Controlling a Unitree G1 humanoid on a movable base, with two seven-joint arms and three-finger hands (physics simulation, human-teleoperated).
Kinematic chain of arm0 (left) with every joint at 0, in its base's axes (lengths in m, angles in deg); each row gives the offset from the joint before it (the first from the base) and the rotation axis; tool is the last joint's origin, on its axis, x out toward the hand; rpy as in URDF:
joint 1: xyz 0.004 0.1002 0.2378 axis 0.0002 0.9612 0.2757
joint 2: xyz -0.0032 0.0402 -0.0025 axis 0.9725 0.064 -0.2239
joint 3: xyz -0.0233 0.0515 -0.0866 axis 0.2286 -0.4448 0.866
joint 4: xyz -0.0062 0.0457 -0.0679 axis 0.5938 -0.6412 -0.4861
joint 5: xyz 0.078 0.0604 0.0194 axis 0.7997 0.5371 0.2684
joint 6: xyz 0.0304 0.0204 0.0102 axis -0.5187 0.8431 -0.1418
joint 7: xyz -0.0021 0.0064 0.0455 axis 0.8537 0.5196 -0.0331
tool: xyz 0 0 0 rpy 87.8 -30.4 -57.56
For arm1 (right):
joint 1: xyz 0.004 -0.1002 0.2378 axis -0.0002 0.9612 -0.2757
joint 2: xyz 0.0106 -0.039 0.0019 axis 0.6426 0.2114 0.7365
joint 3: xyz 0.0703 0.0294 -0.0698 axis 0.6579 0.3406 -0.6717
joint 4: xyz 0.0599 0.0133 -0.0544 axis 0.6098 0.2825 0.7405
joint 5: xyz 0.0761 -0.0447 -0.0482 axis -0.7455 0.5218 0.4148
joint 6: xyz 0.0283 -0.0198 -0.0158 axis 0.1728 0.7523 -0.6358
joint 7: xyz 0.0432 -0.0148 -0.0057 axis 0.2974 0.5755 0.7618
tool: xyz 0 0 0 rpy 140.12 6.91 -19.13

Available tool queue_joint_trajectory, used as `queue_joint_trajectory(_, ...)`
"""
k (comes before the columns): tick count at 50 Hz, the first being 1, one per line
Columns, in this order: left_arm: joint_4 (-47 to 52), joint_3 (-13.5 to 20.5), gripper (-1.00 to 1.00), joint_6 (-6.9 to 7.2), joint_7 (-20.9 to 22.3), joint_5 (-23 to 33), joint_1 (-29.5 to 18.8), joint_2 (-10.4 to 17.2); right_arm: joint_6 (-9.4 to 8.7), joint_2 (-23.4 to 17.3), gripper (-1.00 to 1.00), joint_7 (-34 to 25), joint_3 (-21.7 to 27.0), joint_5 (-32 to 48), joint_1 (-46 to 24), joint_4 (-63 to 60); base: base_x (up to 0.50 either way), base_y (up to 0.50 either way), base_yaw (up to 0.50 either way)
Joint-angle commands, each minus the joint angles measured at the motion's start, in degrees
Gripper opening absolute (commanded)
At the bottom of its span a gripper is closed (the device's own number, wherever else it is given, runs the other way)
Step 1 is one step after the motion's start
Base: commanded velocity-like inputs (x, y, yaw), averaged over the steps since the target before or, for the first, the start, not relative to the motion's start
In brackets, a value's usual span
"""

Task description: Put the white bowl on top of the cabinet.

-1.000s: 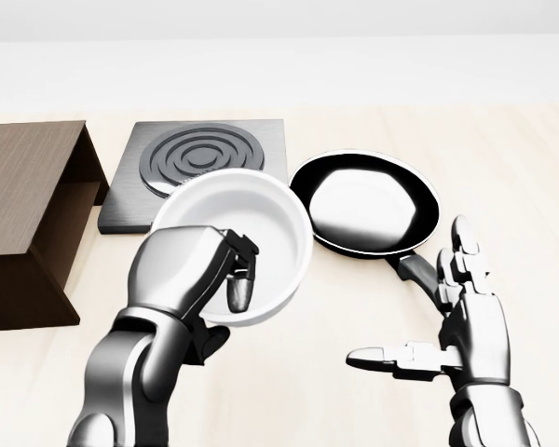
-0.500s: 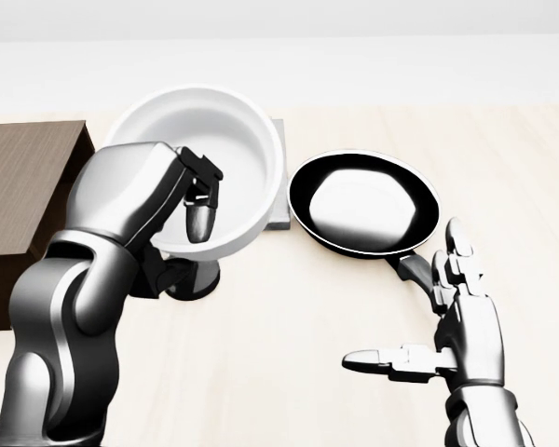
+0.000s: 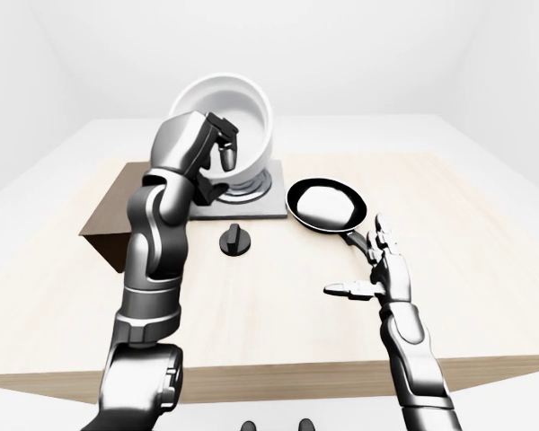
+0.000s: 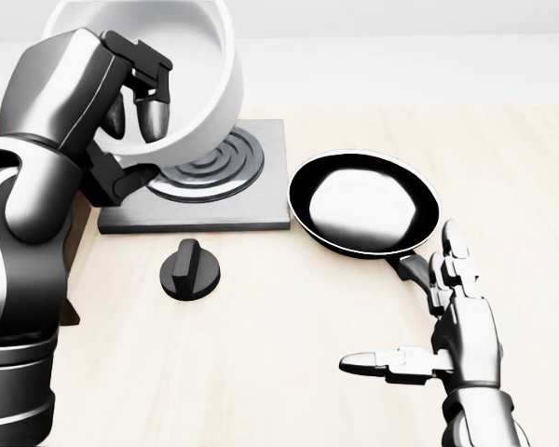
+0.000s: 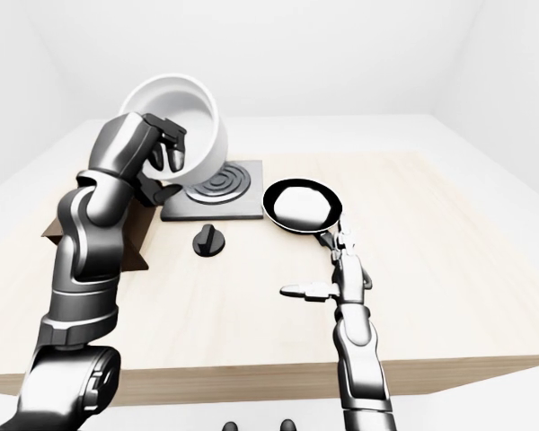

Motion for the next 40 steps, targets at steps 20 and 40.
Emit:
queue_joint_trajectory(20,-26.1,5.7,-1.0,-0.01,-21.1,-15.0,-11.5,12.2,0.23,0.1,1.0,0.1,-0.3,0.4,0.1,0.2,0.0,0.0,0.0)
queue_joint_trajectory(40,-48.9,6.6,-1.0,-0.01,-34.4,-22.9,-19.7,20.8,0.38,0.2,1.0,0.2,-0.5,0.5,-0.3,0.9,0.0,0.0,0.0)
